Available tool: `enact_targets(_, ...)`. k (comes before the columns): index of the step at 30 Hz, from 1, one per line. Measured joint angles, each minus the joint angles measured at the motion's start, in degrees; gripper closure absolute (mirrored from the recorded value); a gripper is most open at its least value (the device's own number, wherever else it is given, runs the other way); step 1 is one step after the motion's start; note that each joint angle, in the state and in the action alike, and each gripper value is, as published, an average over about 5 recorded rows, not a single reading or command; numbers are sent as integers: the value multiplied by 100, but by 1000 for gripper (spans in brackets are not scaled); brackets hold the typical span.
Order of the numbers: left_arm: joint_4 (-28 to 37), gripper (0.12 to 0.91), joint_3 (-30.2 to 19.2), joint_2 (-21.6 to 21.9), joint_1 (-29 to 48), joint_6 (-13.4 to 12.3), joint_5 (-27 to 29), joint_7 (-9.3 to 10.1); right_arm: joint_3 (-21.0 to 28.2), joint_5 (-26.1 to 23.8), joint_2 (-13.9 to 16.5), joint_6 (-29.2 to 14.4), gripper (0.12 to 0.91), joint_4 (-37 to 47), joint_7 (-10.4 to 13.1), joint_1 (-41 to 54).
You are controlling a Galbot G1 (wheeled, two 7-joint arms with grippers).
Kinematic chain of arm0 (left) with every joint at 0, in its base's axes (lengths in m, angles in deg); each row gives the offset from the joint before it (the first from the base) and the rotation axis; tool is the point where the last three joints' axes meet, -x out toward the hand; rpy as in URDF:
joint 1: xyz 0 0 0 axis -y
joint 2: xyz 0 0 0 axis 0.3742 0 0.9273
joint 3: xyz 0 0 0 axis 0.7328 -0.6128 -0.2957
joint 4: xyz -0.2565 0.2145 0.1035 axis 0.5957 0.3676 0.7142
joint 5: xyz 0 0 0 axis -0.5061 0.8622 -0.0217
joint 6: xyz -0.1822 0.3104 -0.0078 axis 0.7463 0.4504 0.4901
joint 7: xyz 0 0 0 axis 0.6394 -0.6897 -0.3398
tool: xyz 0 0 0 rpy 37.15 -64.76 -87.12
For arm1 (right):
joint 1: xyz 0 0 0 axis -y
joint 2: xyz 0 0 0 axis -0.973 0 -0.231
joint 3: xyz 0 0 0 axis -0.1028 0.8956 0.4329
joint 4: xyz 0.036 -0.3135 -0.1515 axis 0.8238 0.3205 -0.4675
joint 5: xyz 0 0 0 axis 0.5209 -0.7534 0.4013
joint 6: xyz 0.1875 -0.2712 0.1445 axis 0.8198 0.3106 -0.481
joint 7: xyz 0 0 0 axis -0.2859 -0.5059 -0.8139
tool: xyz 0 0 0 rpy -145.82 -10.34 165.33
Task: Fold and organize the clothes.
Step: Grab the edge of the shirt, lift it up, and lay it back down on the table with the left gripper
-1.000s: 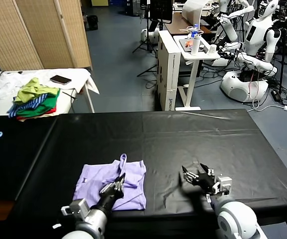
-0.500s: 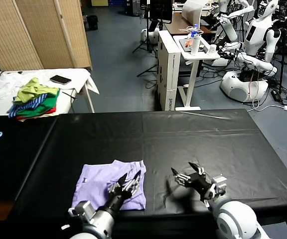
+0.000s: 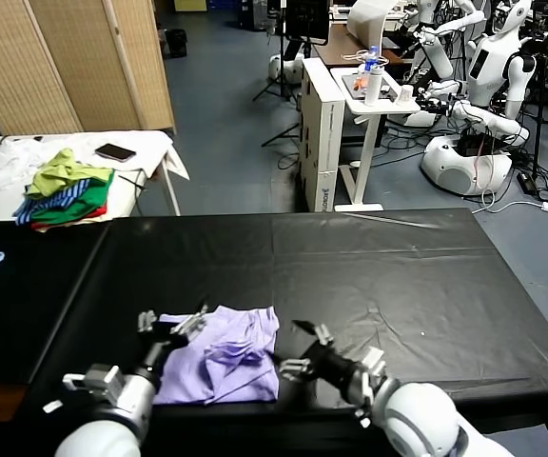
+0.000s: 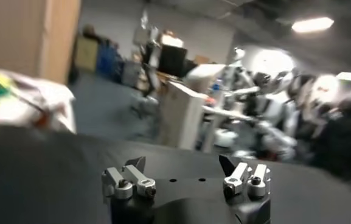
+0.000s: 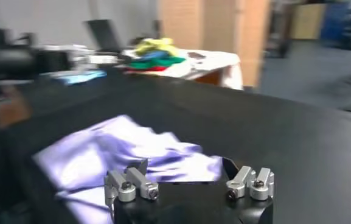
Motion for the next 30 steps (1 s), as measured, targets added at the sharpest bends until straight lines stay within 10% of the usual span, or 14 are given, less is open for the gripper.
enact_targets(13,93,123,332,26,-318,-113,388,-42,1583,179,-272,195,168,412,158,1553)
enact_targets(30,104,123,330,-97,-484,-165,691,-63,2105,399,-425,474,761,616,311,2141)
